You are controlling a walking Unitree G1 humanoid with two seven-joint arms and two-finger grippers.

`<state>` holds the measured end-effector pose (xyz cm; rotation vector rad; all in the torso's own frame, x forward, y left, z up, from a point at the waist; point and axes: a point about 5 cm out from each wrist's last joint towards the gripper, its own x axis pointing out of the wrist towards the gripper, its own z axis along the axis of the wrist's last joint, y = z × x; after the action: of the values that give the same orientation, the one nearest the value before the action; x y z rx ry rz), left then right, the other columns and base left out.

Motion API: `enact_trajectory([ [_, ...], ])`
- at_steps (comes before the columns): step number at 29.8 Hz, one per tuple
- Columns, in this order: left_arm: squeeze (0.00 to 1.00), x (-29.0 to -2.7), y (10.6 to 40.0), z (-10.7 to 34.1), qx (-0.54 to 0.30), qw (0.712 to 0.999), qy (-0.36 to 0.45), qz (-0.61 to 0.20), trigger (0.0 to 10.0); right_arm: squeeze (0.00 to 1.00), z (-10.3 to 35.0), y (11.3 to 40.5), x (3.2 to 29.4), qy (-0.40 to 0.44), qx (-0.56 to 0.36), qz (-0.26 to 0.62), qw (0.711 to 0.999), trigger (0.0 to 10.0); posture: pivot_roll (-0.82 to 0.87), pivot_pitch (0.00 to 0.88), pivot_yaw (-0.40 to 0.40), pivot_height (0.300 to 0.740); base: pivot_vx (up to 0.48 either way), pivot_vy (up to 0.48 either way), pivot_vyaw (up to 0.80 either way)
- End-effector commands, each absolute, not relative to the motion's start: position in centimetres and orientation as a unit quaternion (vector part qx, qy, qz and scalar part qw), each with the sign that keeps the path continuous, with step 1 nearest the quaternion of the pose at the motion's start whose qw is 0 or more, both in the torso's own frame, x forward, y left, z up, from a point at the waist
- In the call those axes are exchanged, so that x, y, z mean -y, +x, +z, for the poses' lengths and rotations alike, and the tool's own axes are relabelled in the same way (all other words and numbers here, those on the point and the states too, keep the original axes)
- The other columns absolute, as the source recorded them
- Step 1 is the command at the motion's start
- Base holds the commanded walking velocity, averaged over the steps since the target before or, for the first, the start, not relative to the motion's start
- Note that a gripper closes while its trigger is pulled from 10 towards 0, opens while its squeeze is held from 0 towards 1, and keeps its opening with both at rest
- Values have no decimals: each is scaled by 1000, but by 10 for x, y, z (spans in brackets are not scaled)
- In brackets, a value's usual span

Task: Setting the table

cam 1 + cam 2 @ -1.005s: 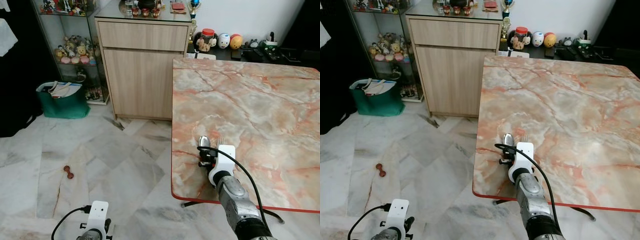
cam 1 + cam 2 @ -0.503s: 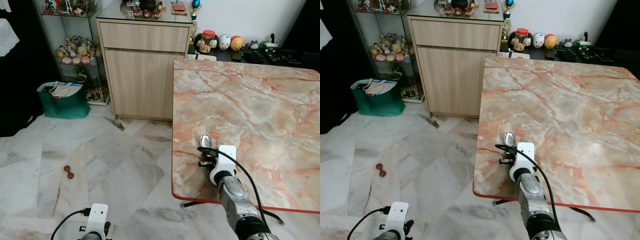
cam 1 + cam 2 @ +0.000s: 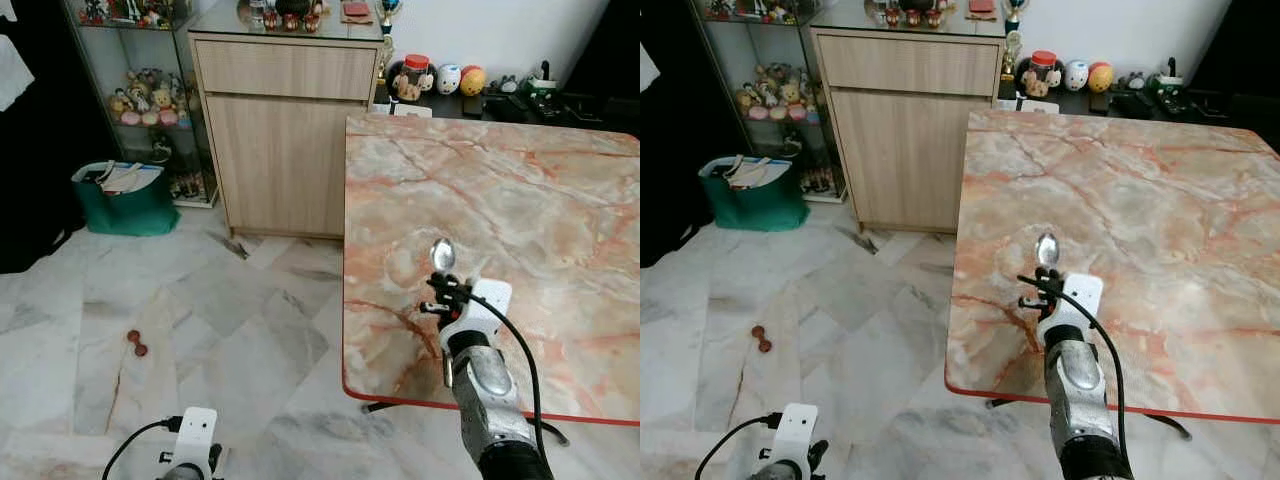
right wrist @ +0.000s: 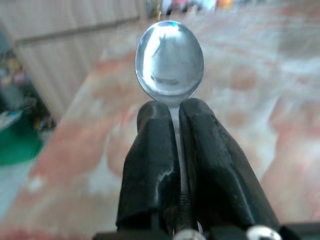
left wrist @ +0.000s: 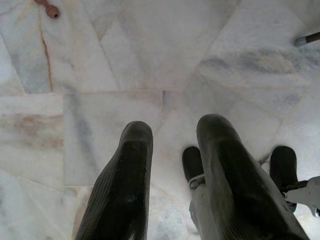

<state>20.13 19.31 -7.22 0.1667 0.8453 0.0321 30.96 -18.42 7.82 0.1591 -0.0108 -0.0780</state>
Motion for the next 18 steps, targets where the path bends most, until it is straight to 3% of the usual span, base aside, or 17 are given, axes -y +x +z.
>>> enact_trajectory([
  [1,0,-195,198,-74,-419,903,96,8,10000,0,101,311,192,71,52,-58,994,10000,31,6,-50,740,0,0,0],
  [6,0,-195,198,-74,-417,904,96,7,10000,0,124,297,200,-11,97,-58,994,10000,29,8,-49,740,0,0,0],
  [12,0,-192,199,-73,-412,906,90,4,10000,0,126,268,204,-47,99,-61,992,10000,23,9,-43,740,0,0,0],
  [18,0,-190,201,-73,-409,908,90,-3,10000,0,140,263,194,-78,115,-40,990,10000,19,1,-34,740,0,0,0],
])
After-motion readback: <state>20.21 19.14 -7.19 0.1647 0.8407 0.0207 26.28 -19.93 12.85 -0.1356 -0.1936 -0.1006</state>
